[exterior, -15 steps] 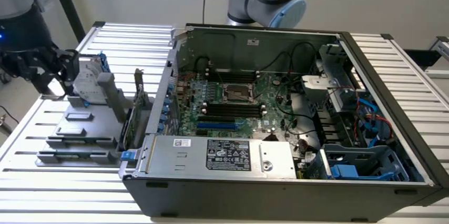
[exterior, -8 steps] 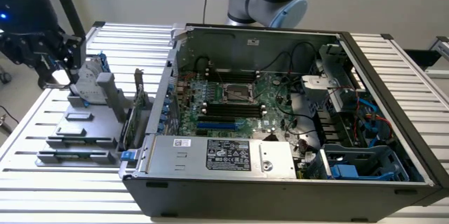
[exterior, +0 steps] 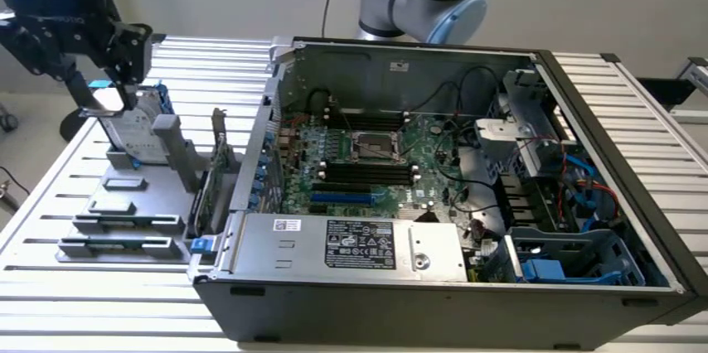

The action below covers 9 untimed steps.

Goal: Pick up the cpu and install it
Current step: 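Pick up the cpu and move it towards the insertion slot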

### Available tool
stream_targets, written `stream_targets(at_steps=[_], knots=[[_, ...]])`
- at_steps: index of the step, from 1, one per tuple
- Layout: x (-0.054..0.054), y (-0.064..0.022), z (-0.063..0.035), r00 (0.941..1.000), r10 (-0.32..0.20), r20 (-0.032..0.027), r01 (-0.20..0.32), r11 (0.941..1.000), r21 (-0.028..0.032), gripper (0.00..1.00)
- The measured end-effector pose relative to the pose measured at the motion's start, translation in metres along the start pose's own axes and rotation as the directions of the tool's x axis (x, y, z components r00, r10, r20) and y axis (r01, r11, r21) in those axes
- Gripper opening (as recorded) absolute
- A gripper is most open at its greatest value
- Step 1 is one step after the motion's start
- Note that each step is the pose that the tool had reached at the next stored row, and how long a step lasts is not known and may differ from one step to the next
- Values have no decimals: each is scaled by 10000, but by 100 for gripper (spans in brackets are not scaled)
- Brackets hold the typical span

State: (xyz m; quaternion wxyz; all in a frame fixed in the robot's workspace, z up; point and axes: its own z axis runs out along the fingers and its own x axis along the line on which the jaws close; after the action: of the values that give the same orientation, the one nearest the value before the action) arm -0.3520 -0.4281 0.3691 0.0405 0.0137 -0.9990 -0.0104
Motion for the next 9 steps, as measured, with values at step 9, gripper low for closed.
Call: stream_targets(at_steps=[9], knots=[[-391,-7,-217,10000,-22,-66,22,10000,-12,55]])
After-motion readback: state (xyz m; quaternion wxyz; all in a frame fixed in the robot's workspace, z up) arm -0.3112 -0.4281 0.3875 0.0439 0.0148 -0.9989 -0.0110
